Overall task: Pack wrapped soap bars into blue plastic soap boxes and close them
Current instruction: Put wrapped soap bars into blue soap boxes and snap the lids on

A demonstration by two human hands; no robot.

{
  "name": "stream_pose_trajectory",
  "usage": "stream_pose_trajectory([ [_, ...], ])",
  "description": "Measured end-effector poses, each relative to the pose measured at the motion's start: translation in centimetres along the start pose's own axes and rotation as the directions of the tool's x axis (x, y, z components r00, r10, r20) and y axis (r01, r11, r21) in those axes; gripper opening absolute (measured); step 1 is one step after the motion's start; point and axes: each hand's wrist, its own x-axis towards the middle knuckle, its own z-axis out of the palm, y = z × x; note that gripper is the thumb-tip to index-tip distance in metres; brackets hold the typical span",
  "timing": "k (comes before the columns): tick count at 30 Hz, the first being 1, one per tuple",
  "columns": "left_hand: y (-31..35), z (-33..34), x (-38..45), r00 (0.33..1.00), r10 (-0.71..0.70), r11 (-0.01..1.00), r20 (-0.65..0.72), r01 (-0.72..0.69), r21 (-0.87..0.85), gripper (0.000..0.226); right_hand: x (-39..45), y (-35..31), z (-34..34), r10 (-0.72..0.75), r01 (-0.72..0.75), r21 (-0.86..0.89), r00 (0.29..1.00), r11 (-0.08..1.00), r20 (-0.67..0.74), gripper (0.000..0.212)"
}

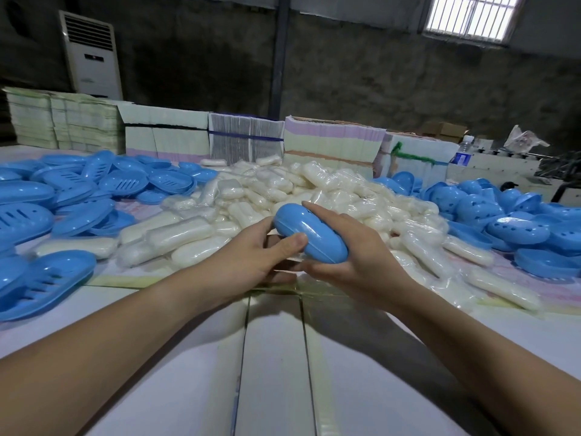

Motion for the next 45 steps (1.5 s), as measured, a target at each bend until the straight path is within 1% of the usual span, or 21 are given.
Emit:
stream_pose_trajectory([
  [2, -0.1, -0.5, -0.1, 0.999, 0.049, 0.974, 0.008, -0.05, 0.221, 0.049, 0.1, -0.1, -0.5, 0.003, -0.003, 0.029, 1.0, 1.0, 0.0, 0.075],
  [4, 0.1, -1.1, -0.3, 0.99, 0.133, 0.891, 0.044, -0.139, 0.432, 0.054, 0.1, 0.1, -1.3, 0.004, -0.007, 0.076, 0.999, 0.997, 0.041, 0.07],
  [6, 0.3, -1.6, -0.4, 0.982, 0.188, 0.855, 0.035, -0.181, 0.485, 0.061, -0.1, 0.3, -2.1, -0.023, 0.017, 0.056, 0.992, 0.998, 0.123, 0.065],
  [8, 0.5, -1.7, -0.5, 0.971, 0.236, 0.814, 0.039, -0.22, 0.537, 0.057, -0.2, 0.4, -2.4, -0.047, 0.037, 0.053, 0.98, 0.998, 0.195, 0.063],
  [12, 0.9, -1.6, -0.7, 0.942, 0.332, 0.705, 0.042, -0.278, 0.653, 0.048, -0.2, 0.7, -2.6, -0.023, 0.015, 0.042, 0.977, 0.999, 0.214, 0.058],
  [14, 1.2, -1.7, -0.7, 0.931, 0.361, 0.674, 0.048, -0.296, 0.677, 0.042, -0.2, 0.9, -2.8, -0.013, 0.013, 0.005, 0.983, 1.0, 0.186, 0.052],
  [17, 1.4, -1.8, -0.8, 0.934, 0.354, 0.648, 0.051, -0.284, 0.707, 0.036, -0.2, 1.1, -3.0, -0.035, 0.05, -0.08, 0.983, 0.996, 0.181, 0.044],
  [21, 1.1, -1.6, -0.7, 0.926, 0.373, 0.637, 0.049, -0.294, 0.712, 0.037, -0.2, 1.2, -3.2, -0.04, 0.057, -0.086, 0.98, 0.995, 0.193, 0.037],
  [23, 1.0, -1.7, -0.6, 0.919, 0.391, 0.632, 0.048, -0.306, 0.712, 0.038, -0.2, 1.3, -3.2, -0.044, 0.058, -0.074, 0.983, 0.996, 0.18, 0.038],
  [25, 0.9, -1.8, -0.6, 0.913, 0.402, 0.602, 0.066, -0.318, 0.732, 0.039, -0.2, 1.5, -3.1, -0.037, 0.051, -0.066, 0.98, 0.997, 0.195, 0.047],
  [26, 0.9, -1.9, -0.6, 0.909, 0.41, 0.587, 0.08, -0.33, 0.739, 0.04, -0.2, 1.7, -3.0, -0.021, 0.03, -0.038, 0.977, 0.999, 0.213, 0.053],
  [28, 0.8, -2.0, -0.7, 0.895, 0.43, 0.551, 0.117, -0.363, 0.752, 0.039, -0.2, 1.8, -2.9, 0.016, -0.042, 0.092, 0.964, 0.995, 0.267, 0.063],
  [30, 0.6, -2.1, -0.8, 0.879, 0.454, 0.521, 0.148, -0.396, 0.756, 0.041, -0.2, 2.0, -2.8, 0.025, -0.1, 0.211, 0.944, 0.972, 0.33, 0.064],
  [33, 0.2, -1.9, -0.7, 0.856, 0.484, 0.505, 0.18, -0.442, 0.742, 0.047, -0.2, 2.1, -2.7, 0.029, -0.119, 0.232, 0.932, 0.965, 0.36, 0.06],
  [35, -0.3, -1.7, -0.5, 0.87, 0.47, 0.566, 0.149, -0.427, 0.705, 0.052, -0.2, 1.9, -3.1, 0.034, -0.113, 0.212, 0.938, 0.971, 0.344, 0.053],
  [37, -0.8, -1.7, -0.4, 0.911, 0.394, 0.644, 0.124, -0.369, 0.67, 0.063, -0.2, 1.8, -3.8, 0.066, -0.114, 0.144, 0.95, 0.983, 0.305, 0.048],
  [39, -1.3, -1.9, -0.4, 0.937, 0.327, 0.661, 0.127, -0.322, 0.678, 0.071, -0.4, 2.4, -5.3, 0.126, -0.148, 0.098, 0.973, 0.984, 0.195, 0.043],
  [40, -1.5, -2.1, -0.4, 0.94, 0.317, 0.653, 0.124, -0.311, 0.691, 0.07, -0.7, 3.0, -6.3, 0.159, -0.169, 0.073, 0.979, 0.983, 0.129, 0.042],
  [42, -1.9, -2.5, -0.2, 0.938, 0.325, 0.65, 0.12, -0.313, 0.693, 0.055, -1.9, 4.5, -8.9, 0.238, -0.238, -0.018, 0.971, 0.971, 0.012, 0.045],
  [44, -2.3, -3.0, 0.1, 0.936, 0.315, 0.638, 0.155, -0.33, 0.695, 0.038, -3.9, 6.6, -11.9, 0.339, -0.351, -0.125, 0.934, 0.928, -0.109, 0.051],
  [45, -2.6, -3.2, 0.3, 0.941, 0.295, 0.628, 0.163, -0.32, 0.709, 0.04, -5.0, 8.0, -13.5, 0.393, -0.421, -0.174, 0.903, 0.89, -0.173, 0.051],
])
